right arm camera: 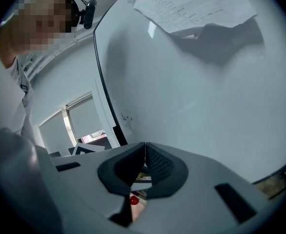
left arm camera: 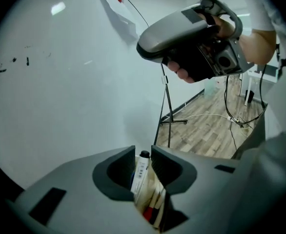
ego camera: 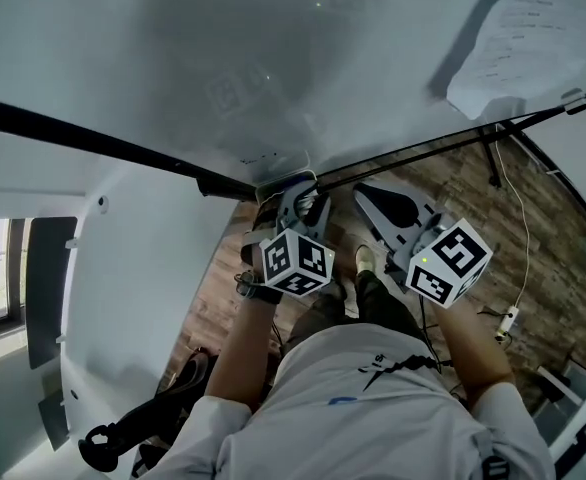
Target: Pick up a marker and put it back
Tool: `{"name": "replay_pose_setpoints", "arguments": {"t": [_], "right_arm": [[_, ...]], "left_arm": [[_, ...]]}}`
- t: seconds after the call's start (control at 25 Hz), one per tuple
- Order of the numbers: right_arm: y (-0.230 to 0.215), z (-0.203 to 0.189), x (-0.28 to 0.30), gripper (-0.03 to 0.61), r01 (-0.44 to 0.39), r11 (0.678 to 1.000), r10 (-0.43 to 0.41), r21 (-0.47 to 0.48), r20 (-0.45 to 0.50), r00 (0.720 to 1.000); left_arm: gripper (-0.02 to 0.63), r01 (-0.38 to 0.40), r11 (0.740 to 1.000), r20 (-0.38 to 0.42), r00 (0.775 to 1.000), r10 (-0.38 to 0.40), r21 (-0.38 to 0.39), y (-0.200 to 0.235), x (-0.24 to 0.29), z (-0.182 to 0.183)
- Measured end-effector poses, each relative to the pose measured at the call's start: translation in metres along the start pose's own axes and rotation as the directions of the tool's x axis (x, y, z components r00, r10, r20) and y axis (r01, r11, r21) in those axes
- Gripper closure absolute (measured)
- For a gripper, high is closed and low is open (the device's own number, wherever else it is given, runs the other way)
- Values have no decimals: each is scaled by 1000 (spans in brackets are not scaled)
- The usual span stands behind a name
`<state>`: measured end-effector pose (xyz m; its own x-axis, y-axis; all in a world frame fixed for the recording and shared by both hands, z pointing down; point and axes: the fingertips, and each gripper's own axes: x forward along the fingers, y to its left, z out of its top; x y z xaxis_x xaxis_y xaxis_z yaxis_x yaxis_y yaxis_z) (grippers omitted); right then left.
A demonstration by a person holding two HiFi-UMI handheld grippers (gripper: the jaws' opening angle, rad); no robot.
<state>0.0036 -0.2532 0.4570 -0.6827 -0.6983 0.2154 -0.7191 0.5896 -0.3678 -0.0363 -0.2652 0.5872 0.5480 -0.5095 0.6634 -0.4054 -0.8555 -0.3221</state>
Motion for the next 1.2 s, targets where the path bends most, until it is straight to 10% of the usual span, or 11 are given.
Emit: {"name": "replay_pose_setpoints", "arguments": {"t": [1.2], "right_arm": [[22,31,-1,565,-90,994,92,-61,33,995]], "left_arm": [[537,-120,982,156,977,143,-148,25,-73,57]]}}
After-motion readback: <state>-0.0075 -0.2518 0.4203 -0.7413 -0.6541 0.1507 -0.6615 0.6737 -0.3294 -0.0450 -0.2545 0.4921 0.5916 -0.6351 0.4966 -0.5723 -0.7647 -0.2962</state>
